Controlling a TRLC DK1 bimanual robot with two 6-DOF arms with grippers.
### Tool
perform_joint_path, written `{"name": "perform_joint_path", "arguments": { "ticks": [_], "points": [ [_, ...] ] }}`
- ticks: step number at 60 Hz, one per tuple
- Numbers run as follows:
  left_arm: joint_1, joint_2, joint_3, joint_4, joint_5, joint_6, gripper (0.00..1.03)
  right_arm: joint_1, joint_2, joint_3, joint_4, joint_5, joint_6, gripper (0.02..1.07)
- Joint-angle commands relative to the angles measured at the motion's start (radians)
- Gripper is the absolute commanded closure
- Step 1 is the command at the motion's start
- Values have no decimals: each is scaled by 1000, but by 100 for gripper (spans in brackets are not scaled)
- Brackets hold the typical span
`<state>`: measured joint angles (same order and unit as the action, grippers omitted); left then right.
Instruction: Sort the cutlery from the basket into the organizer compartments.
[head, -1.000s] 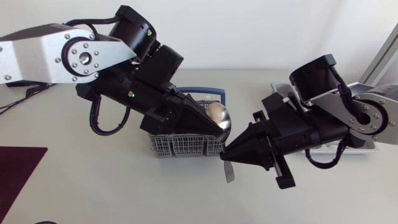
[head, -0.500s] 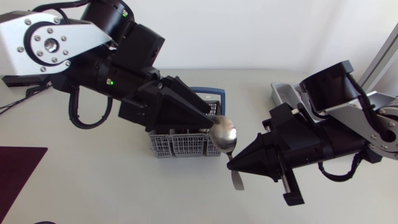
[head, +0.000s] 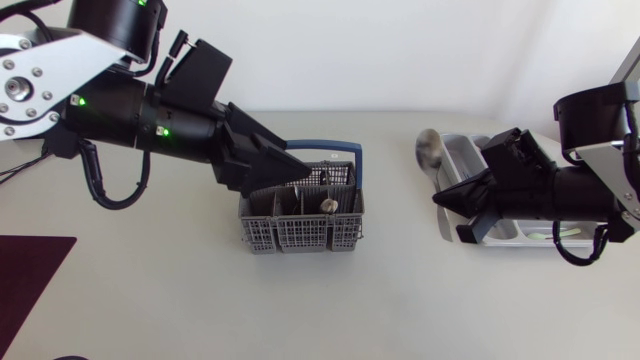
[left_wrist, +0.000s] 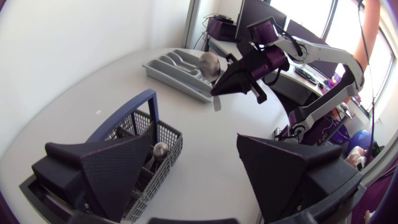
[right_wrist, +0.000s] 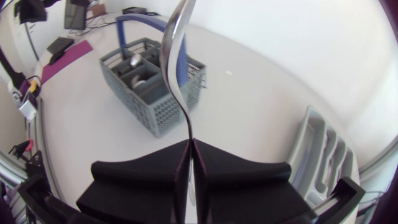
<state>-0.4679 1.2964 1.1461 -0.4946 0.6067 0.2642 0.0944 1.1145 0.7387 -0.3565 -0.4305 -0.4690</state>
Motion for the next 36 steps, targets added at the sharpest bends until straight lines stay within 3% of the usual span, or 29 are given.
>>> {"name": "perform_joint_path", "arguments": {
  "ticks": [1,20,36],
  "points": [
    [-20,-25,-46,18,-56,-13,7,-42,64,31,54,55,58,101],
    [-78,-52,-131,79,-243,4,7,-202,317,263,131,191,138,101],
    [-74,-62,-163,91,-309,18,7,-248,628,513,209,464,198,101]
  ]
}}
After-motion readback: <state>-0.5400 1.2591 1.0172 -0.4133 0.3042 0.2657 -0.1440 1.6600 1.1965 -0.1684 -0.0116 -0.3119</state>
